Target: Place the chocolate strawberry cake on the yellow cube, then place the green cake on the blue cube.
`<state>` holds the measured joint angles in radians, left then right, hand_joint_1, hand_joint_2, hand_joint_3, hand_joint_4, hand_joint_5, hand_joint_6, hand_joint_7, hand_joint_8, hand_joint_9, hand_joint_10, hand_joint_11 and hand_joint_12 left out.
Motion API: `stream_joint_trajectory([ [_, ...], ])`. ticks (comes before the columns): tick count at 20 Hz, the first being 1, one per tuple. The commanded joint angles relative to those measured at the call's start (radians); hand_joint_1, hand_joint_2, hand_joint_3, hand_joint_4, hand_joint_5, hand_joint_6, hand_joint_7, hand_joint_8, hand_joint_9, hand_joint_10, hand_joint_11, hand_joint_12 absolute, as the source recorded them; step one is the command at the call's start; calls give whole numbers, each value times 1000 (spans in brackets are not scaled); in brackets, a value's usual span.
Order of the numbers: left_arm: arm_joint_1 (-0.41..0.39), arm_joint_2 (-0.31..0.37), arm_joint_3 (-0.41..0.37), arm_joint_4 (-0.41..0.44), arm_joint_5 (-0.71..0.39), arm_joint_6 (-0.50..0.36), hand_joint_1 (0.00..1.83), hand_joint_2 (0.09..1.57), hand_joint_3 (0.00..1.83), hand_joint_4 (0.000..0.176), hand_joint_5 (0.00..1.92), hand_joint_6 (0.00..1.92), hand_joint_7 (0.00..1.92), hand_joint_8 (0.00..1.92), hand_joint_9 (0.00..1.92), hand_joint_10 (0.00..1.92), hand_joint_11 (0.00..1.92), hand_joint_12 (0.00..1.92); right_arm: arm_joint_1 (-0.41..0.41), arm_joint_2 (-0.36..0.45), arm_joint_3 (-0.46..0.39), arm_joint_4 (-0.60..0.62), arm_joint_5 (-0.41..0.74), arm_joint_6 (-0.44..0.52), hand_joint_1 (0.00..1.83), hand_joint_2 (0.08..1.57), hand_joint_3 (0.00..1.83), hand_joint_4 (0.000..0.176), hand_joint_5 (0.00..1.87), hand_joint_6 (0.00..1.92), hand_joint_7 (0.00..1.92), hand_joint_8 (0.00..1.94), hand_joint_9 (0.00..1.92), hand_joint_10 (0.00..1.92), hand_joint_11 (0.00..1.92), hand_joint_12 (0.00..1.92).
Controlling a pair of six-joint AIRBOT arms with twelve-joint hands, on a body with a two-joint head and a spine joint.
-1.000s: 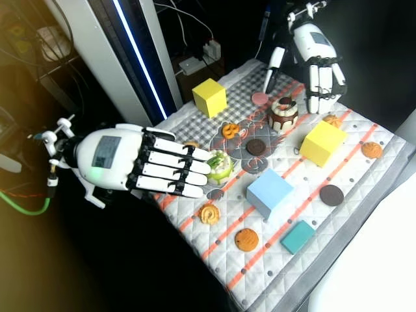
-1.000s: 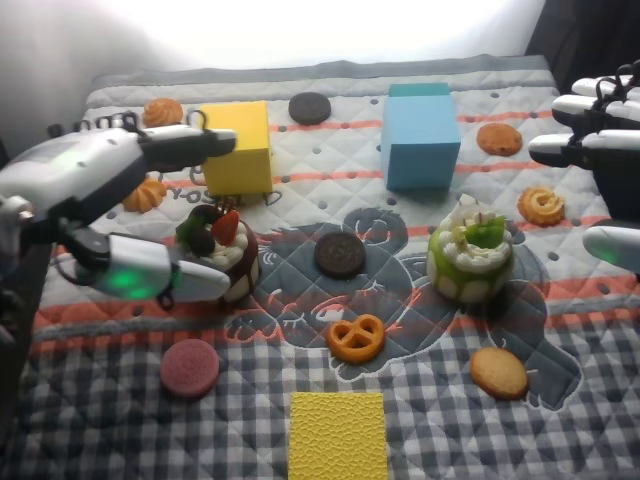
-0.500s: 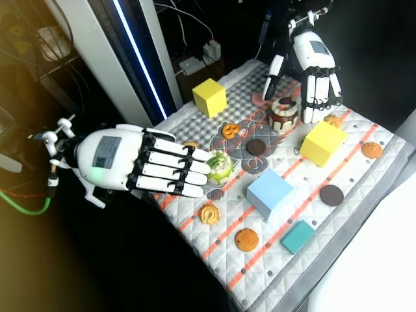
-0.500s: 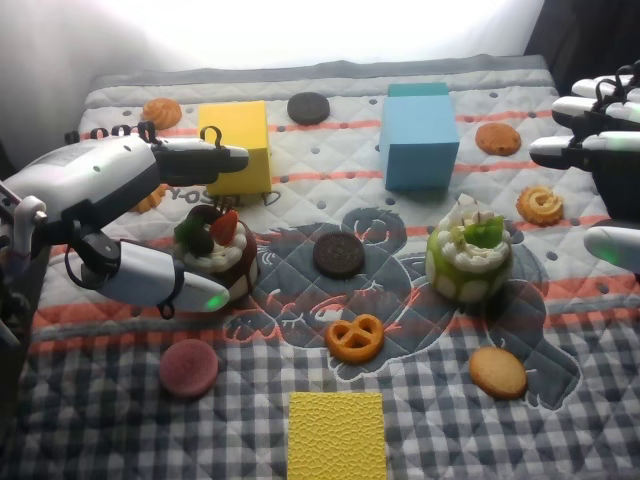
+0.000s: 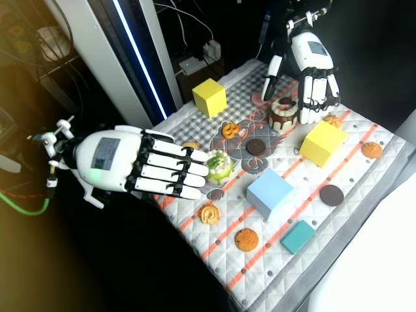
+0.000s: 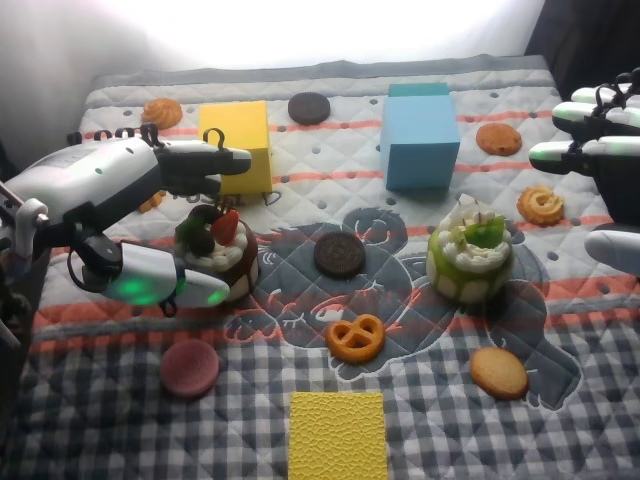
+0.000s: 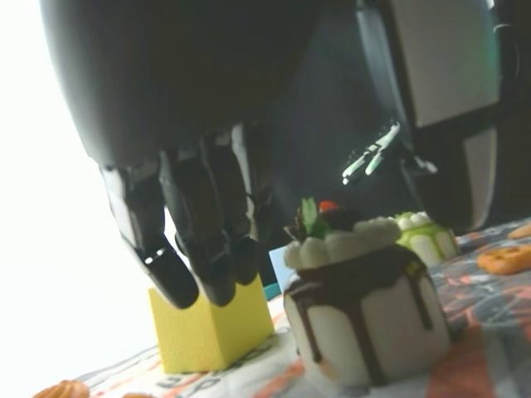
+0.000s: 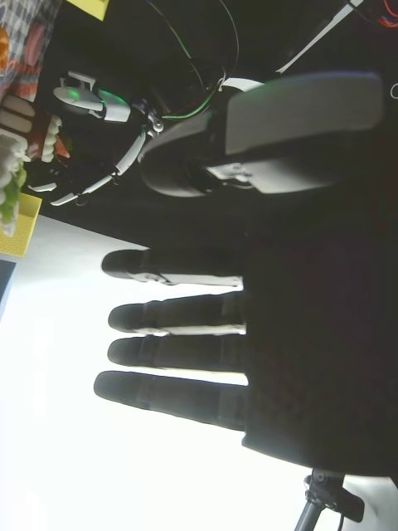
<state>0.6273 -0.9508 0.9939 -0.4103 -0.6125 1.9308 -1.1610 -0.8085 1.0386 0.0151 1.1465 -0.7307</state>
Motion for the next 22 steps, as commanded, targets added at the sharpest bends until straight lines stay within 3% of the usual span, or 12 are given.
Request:
stream_joint_trajectory([
  [1,-7,4,-1,15,-94,-4,1016,862,4,109,425,3,656,7,631,15,82,1178,6,-3,3,24,121,8,284,1300,0,93,456,2,248,0,204,2,168,241],
  [4,-5,3,2,14,-84,-4,1079,875,2,109,437,2,664,4,643,13,75,1249,6,-4,3,24,121,9,284,1307,2,86,462,3,263,5,226,10,184,246],
  [6,-5,1,4,14,-76,-4,1083,878,2,108,438,2,678,8,651,15,63,1260,6,-4,3,24,121,10,291,1305,1,102,458,1,258,2,220,5,170,238],
  [7,-5,-1,6,14,-73,-4,1091,880,1,76,456,3,704,8,687,24,107,1252,6,-4,3,24,121,10,279,1299,0,93,469,5,268,5,236,10,185,243],
  [11,-9,-10,12,14,-63,-4,1066,908,2,66,479,8,694,9,665,11,59,1265,6,-5,3,24,121,10,287,1299,0,97,469,2,263,1,226,2,182,237],
  [13,-14,-15,14,13,-64,-4,1150,918,1,0,666,9,811,18,738,32,101,1282,6,-5,3,24,121,10,281,1300,0,96,470,1,265,1,226,1,187,238],
  [14,-17,-18,15,13,-66,-4,1104,930,4,0,801,17,891,29,803,53,138,1302,6,-5,3,24,121,10,289,1304,1,108,462,0,265,1,231,2,183,235],
  [17,-24,-22,19,14,-67,-4,1069,923,0,0,839,11,962,44,844,69,139,1275,6,-5,3,24,121,10,269,1303,1,107,466,1,267,1,237,3,193,238],
  [18,-24,-22,19,14,-67,-4,1027,936,5,0,873,1,936,220,664,763,158,1431,5,-5,3,24,121,10,255,1302,1,112,463,0,268,1,239,3,199,240],
  [19,-23,-21,19,14,-68,-4,1029,928,1,0,905,3,883,463,578,1004,148,1518,4,-5,3,24,121,11,261,1304,1,112,464,1,273,3,246,5,206,243],
  [21,-21,-21,19,11,-70,-4,1053,911,0,0,939,6,862,586,599,958,155,1480,2,-5,3,24,121,11,266,1303,0,111,469,3,275,3,247,5,205,243],
  [22,-21,-21,19,9,-72,-4,1116,985,4,29,1185,438,880,939,670,1158,213,1555,2,-5,3,24,121,12,274,1306,1,112,465,1,279,4,251,6,207,243],
])
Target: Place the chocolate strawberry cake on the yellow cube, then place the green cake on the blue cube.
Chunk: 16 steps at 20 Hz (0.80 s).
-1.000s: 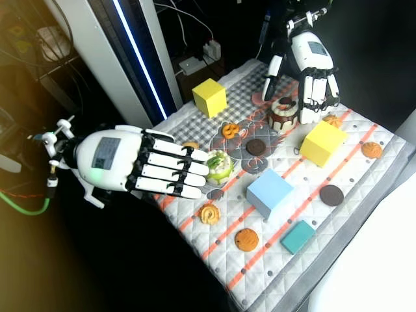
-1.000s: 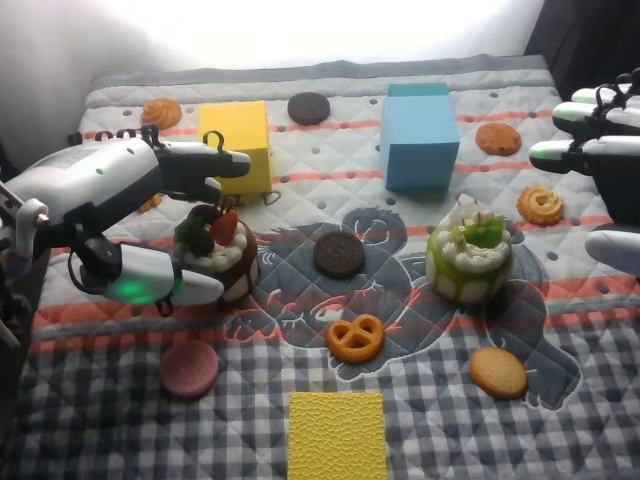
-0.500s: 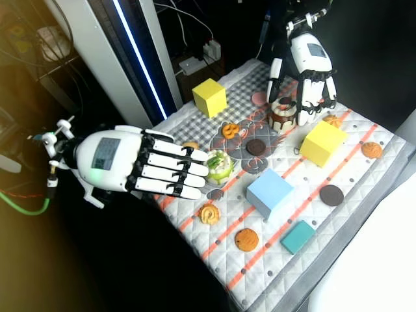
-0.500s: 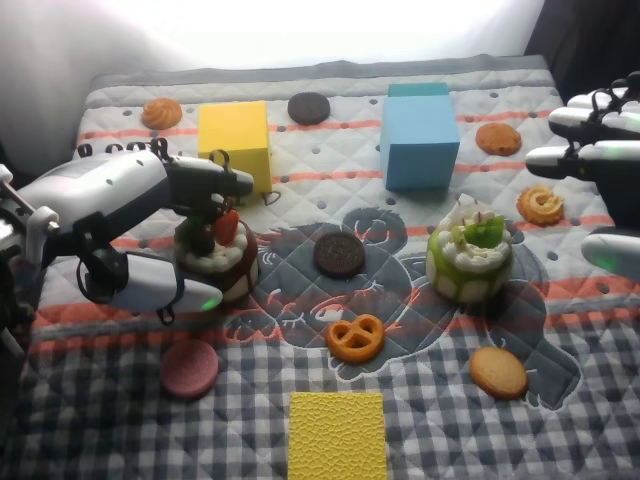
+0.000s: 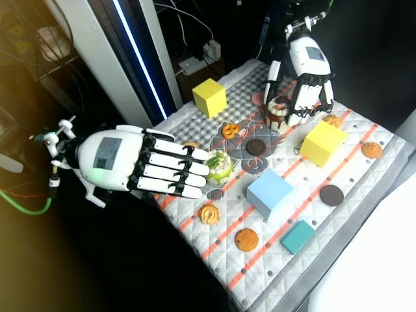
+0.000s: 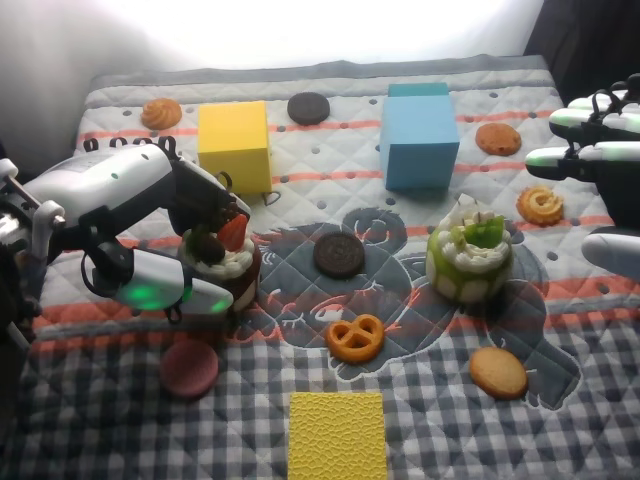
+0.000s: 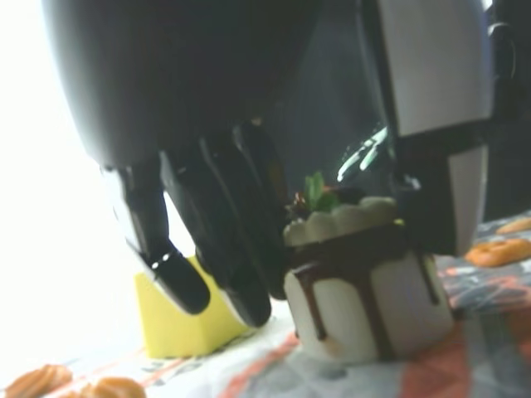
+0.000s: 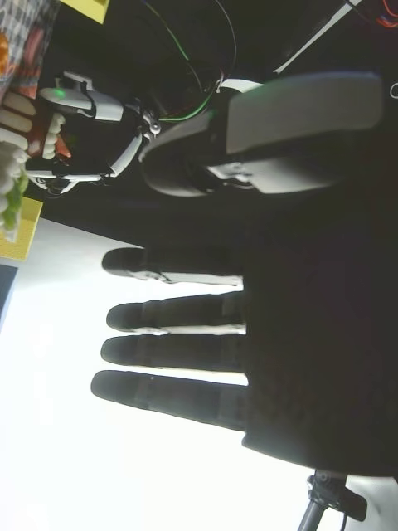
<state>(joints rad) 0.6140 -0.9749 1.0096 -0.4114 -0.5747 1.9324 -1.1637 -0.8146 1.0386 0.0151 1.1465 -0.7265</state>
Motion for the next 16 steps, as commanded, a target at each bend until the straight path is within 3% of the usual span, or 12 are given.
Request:
stream_joint_trajectory([
  [1,-8,5,1,10,-118,-6,1150,1026,3,0,1157,648,917,1125,705,1356,289,1718,4,1,3,24,121,8,274,1304,0,116,467,2,285,6,258,8,214,245],
  [2,-8,7,-1,10,-124,-6,1150,1026,3,0,1157,648,917,1125,705,1356,289,1718,3,0,3,24,121,8,274,1304,0,116,467,2,285,6,258,8,214,245],
  [3,-8,14,-8,9,-140,-6,1248,1101,4,0,1049,697,954,1287,855,1551,719,1883,2,0,4,25,121,8,261,1297,0,130,462,0,281,2,258,6,217,245],
  [4,-8,23,-19,11,-164,-6,1271,1093,0,0,1059,669,1007,1212,931,1491,876,1819,2,-2,4,25,121,8,262,1302,0,126,454,0,270,0,246,1,208,242],
  [5,-8,31,-29,14,-186,-6,1271,1093,0,0,1059,669,1007,1212,931,1491,876,1819,2,-4,5,26,121,8,262,1302,0,126,454,0,270,0,246,1,208,242],
  [6,-8,38,-37,16,-206,-6,1286,1052,0,0,1106,615,1141,961,1025,1276,915,1633,2,-4,5,27,121,8,283,1307,2,111,462,2,277,2,258,5,225,251],
  [8,-12,44,-44,19,-246,-7,1287,1041,0,0,1109,626,1180,879,1044,1194,885,1572,1,-6,6,28,121,8,274,1304,1,107,464,2,272,0,249,1,215,247],
  [9,-17,44,-44,18,-264,-8,1270,1052,1,0,1071,722,1153,886,1000,1147,874,1535,0,-6,7,28,121,8,283,1309,2,101,452,0,260,0,232,0,194,238],
  [12,-38,39,-29,0,-300,-15,1267,1053,0,0,1062,745,1158,873,1003,1126,853,1533,0,-8,9,28,121,8,279,1302,0,98,465,5,276,6,244,5,207,244],
  [13,-45,34,-18,-4,-306,-30,1261,1065,1,0,1047,766,1117,946,983,1163,861,1581,0,-9,10,28,121,8,278,1302,0,88,466,5,275,4,242,3,201,242],
  [16,-74,15,22,-12,-319,-103,1260,1076,1,0,1030,766,1093,1010,968,1224,866,1640,0,-12,12,28,121,8,271,1298,0,96,465,3,278,4,241,3,198,240],
])
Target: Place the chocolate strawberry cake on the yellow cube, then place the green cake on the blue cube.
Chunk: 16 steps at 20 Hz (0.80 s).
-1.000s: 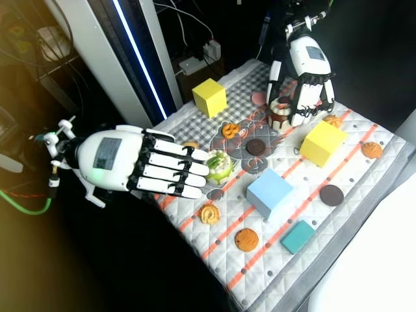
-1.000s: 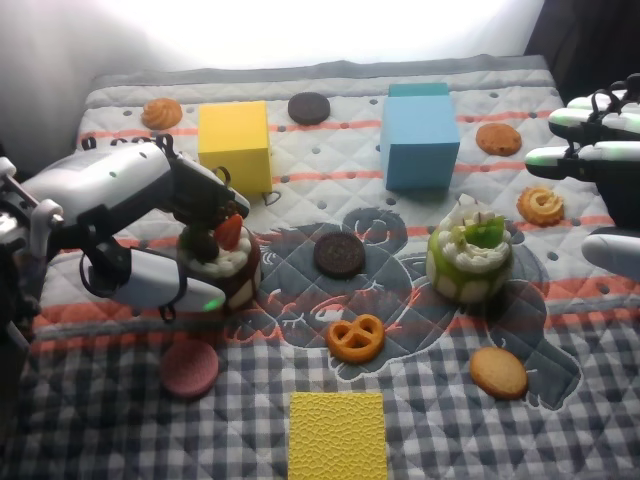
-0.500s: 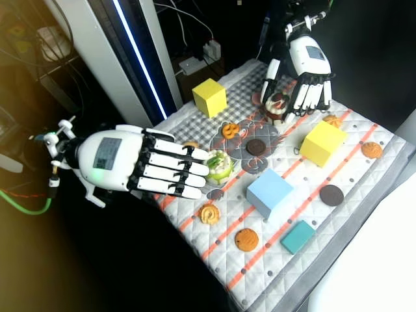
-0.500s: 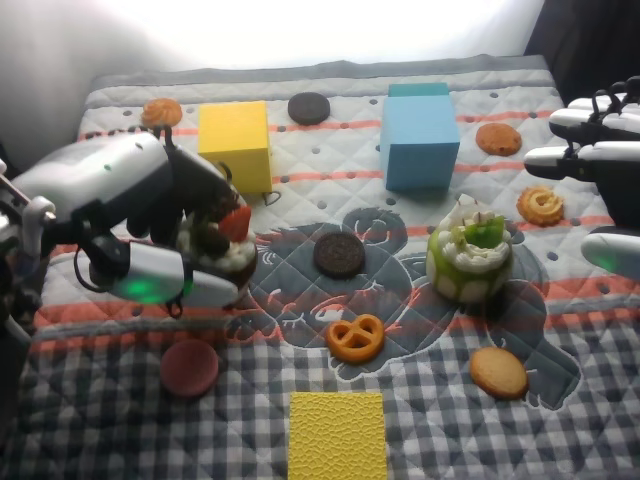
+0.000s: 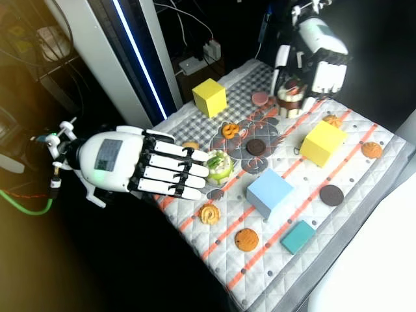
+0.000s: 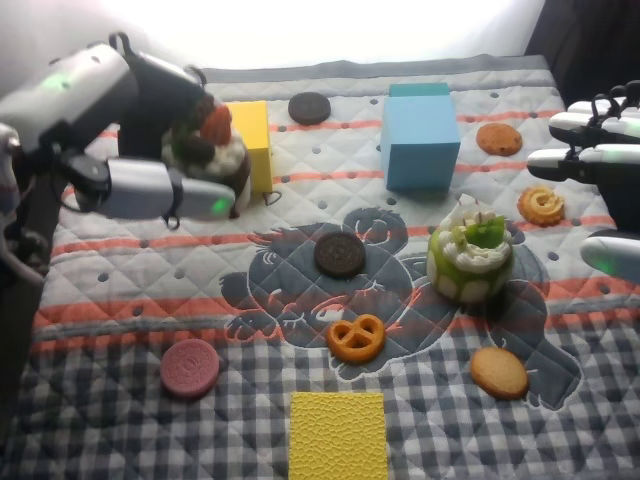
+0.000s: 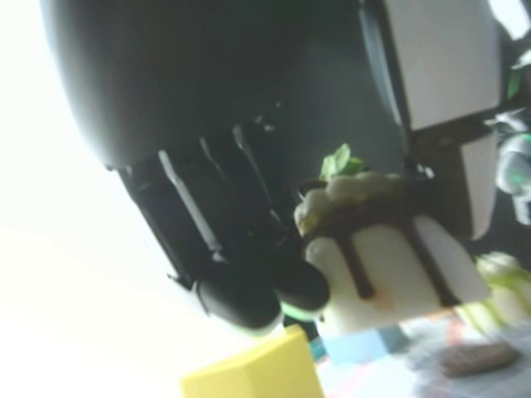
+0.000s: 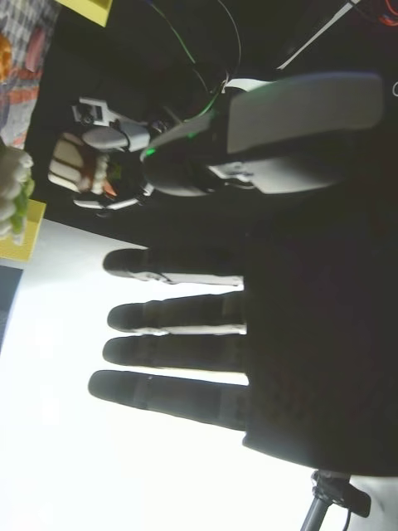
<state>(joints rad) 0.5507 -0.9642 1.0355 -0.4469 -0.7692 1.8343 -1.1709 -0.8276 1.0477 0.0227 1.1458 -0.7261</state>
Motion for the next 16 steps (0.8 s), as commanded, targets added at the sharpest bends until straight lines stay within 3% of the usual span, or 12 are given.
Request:
stream_joint_trajectory([
  [1,-26,-2,13,23,-122,-29,1251,1098,3,0,967,863,1060,1063,967,1231,896,1626,8,0,4,21,121,7,307,1300,0,94,469,2,271,1,238,1,198,242],
  [2,-37,-6,23,23,-118,-40,1174,1107,4,0,976,964,986,1007,960,1243,900,1635,8,-1,5,21,121,7,316,1302,0,96,470,2,272,2,239,2,196,242],
  [5,-83,-29,59,23,-100,-41,1151,1115,1,0,971,999,969,955,936,1239,856,1625,8,-6,9,21,121,7,315,1299,0,90,475,4,275,3,241,2,203,245],
  [7,-115,-47,94,19,-68,-41,1245,1105,0,0,956,891,1049,1072,977,1224,916,1630,8,-7,11,21,121,7,317,1293,0,86,478,2,277,1,243,1,187,242],
  [10,-153,-72,140,11,-26,-41,1253,1085,0,0,1014,802,1074,1035,1019,1226,969,1601,8,-9,13,21,121,7,324,1296,0,75,481,2,277,1,252,4,199,253],
  [13,-176,-95,180,11,20,-41,1247,1095,0,0,968,881,1071,1017,1015,1068,939,1478,11,-13,16,20,121,7,279,1301,2,67,491,4,291,4,258,3,203,252],
  [15,-183,-118,213,0,38,-41,1257,1088,0,0,980,845,1095,990,1041,1037,944,1471,12,-16,17,20,121,8,308,1300,0,66,491,3,296,4,259,2,207,250],
  [16,-183,-125,223,-5,46,-41,1267,1083,0,0,987,818,1112,979,1082,1050,968,1477,12,-17,18,20,121,9,292,1299,0,74,486,0,289,1,255,0,211,251],
])
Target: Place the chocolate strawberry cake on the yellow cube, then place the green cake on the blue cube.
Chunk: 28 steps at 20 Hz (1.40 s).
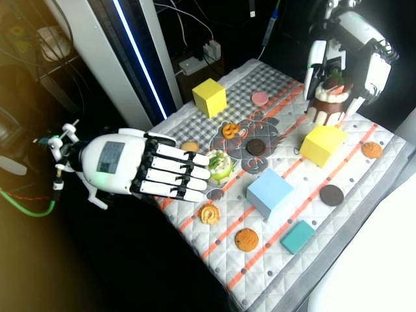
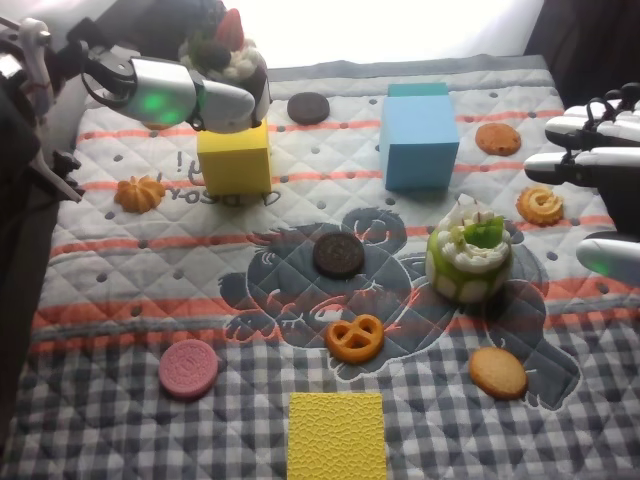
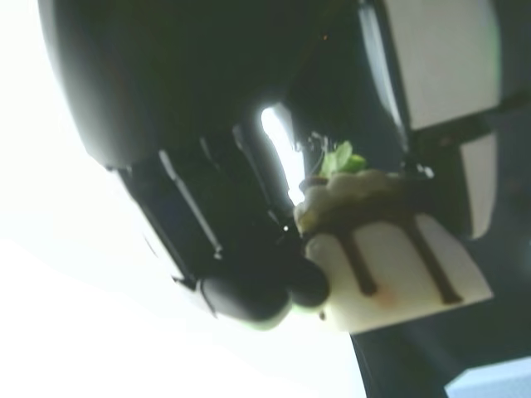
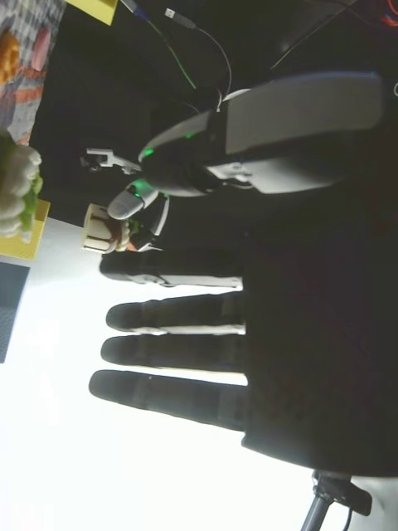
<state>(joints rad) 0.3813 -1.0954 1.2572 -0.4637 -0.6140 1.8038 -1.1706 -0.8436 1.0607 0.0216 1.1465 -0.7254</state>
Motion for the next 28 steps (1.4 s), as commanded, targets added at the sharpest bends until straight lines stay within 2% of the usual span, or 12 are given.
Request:
stream_joint_trajectory([
  [1,-14,2,9,9,-102,-11,1186,1093,3,0,1005,908,1103,838,1129,1046,1016,1477,11,-2,6,21,121,8,289,1296,0,67,483,0,286,0,250,0,204,247],
  [4,-11,-14,32,-6,-75,-11,1276,1080,0,0,963,844,1142,930,1142,992,1028,1439,11,-3,6,22,121,9,282,1294,0,44,489,3,291,2,270,8,229,256],
  [6,-11,-22,45,-16,-69,-11,1276,1079,0,0,987,795,1126,967,1081,1034,956,1488,11,-3,6,21,121,10,322,1298,0,53,497,4,293,2,281,8,243,263],
  [7,-11,-23,47,-19,-69,-11,1274,1079,0,0,981,810,1131,952,1077,1043,943,1485,11,-3,7,21,122,10,297,1303,2,48,502,5,297,2,285,8,255,270],
  [10,-11,-25,51,-26,-69,-11,1164,1098,1,0,1007,929,1130,665,1064,1073,944,1493,11,-6,8,21,123,10,267,1305,2,45,500,4,284,2,275,2,244,267],
  [11,-11,-27,55,-30,-69,-11,1253,1078,4,0,996,819,1136,884,1069,1048,953,1473,11,-7,9,21,123,10,265,1305,1,51,499,3,280,0,273,1,241,266],
  [13,-9,-30,62,-35,-68,-11,1265,1082,1,0,980,833,1122,950,1057,1032,952,1465,11,-9,11,21,124,10,294,1309,1,68,494,1,286,2,291,6,259,276],
  [15,-9,-32,69,-38,-66,-11,1266,1087,1,0,979,820,1101,997,1039,1031,933,1466,11,-11,13,21,126,11,343,1304,0,64,505,3,302,5,314,10,282,291],
  [17,-8,-34,75,-50,-64,-11,1262,1089,0,0,988,810,1083,1025,1001,1064,901,1469,11,-14,15,21,128,12,301,1310,2,81,499,0,301,2,325,8,292,305],
  [21,0,-44,86,-61,-55,-11,1252,1086,0,0,989,840,1094,974,985,1015,891,1462,12,-17,17,21,131,14,357,1303,0,99,493,0,300,1,336,5,290,323],
  [26,17,-53,93,-80,-58,-12,1247,1087,0,0,998,833,1081,983,929,1004,797,1426,12,-20,19,21,133,17,357,1306,0,99,498,1,309,2,352,2,257,423],
  [28,23,-54,95,-82,-58,-22,1250,1077,0,0,1015,820,1105,928,987,951,892,1387,12,-21,19,21,133,18,372,1306,3,126,465,1,304,0,339,0,193,512],
])
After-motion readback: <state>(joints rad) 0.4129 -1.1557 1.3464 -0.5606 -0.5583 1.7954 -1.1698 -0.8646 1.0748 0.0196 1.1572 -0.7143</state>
